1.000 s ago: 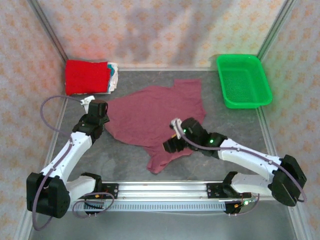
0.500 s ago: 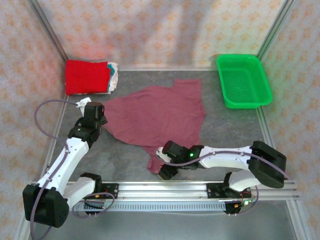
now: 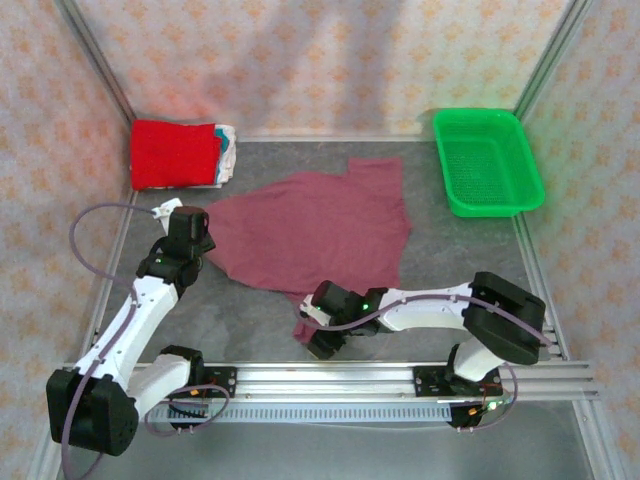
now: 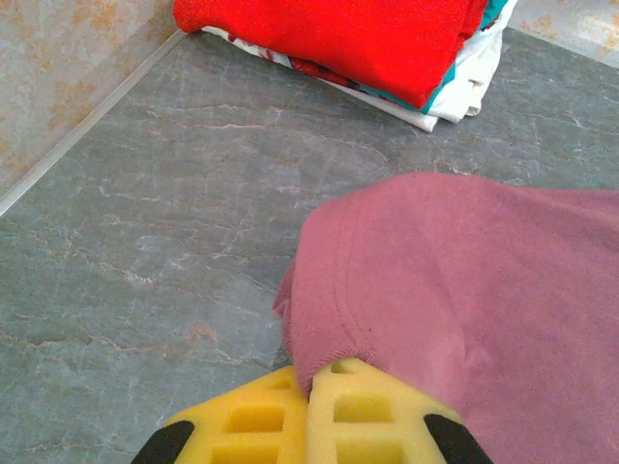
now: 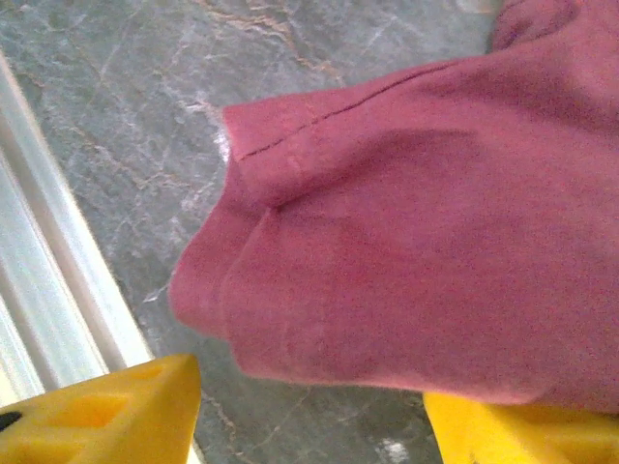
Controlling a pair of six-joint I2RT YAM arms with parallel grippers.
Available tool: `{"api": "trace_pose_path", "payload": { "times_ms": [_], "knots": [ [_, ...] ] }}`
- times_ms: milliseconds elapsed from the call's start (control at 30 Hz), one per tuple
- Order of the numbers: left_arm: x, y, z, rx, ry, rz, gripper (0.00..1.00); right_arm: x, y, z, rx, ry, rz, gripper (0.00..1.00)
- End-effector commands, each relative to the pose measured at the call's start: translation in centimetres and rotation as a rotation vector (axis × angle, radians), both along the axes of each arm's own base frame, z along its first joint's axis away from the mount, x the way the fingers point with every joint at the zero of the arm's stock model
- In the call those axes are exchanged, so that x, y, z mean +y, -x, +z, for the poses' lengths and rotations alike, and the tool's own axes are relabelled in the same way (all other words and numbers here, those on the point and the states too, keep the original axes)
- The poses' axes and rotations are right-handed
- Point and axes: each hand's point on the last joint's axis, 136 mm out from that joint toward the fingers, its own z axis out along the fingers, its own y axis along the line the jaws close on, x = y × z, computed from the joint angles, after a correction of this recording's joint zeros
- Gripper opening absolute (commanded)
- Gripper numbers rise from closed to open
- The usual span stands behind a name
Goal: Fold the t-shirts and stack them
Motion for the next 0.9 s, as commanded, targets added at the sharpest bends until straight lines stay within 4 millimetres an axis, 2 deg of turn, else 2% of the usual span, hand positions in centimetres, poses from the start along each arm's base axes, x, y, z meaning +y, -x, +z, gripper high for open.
{"api": "trace_pose_path", "payload": {
  "times_ms": [0, 100, 167, 267, 433, 467, 500, 567, 633, 700, 800, 867],
  "knots": [
    [0.6, 0.7, 0.1, -0.008, 0.011, 0.033, 0.00, 0.4, -2.9, -0.4, -0.141, 0.002, -0.053, 0.51],
    [0.6, 1.0, 0.4, -0.019, 0.012, 0.036, 0.00, -0.2, -5.0, 0.4, -0.221, -0.010, -0.137, 0.27],
    [0.8, 1.2, 0.9, -0.033, 0.010, 0.042, 0.00, -0.9, -6.2, 1.4, -0.273, -0.024, -0.183, 0.20],
    [1.0, 1.7, 1.8, -0.058, 0.007, 0.050, 0.00, -2.1, -7.7, 3.8, -0.322, -0.052, -0.249, 0.00],
    [0.9, 2.3, 4.2, -0.112, 0.026, 0.040, 0.00, -4.7, -9.5, 10.1, -0.422, -0.116, -0.347, 0.00],
    [0.8, 2.3, 4.8, -0.123, 0.033, 0.035, 0.00, -5.4, -9.7, 12.4, -0.449, -0.148, -0.368, 0.00],
    [0.8, 2.4, 5.5, -0.136, 0.039, 0.031, 0.00, -5.8, -9.6, 13.9, -0.458, -0.173, -0.374, 0.00],
    [0.5, 2.3, 6.3, -0.158, 0.046, 0.015, 0.00, -5.6, -8.6, 15.4, -0.426, -0.228, -0.328, 0.00],
    [0.5, 2.1, 6.5, -0.164, 0.044, 0.013, 0.00, -4.5, -6.9, 14.5, -0.348, -0.254, -0.243, 0.00],
    [0.5, 2.0, 5.9, -0.147, 0.043, 0.016, 0.00, -3.5, -5.0, 11.0, -0.252, -0.200, -0.157, 0.02],
    [0.3, 2.0, 4.7, -0.127, 0.058, 0.016, 0.00, -1.8, -2.5, 7.2, -0.197, -0.102, -0.040, 0.14],
    [0.4, 2.0, 4.2, -0.123, 0.060, 0.020, 0.00, -0.2, -1.1, 6.3, -0.138, -0.111, 0.012, 0.20]
  ]
}}
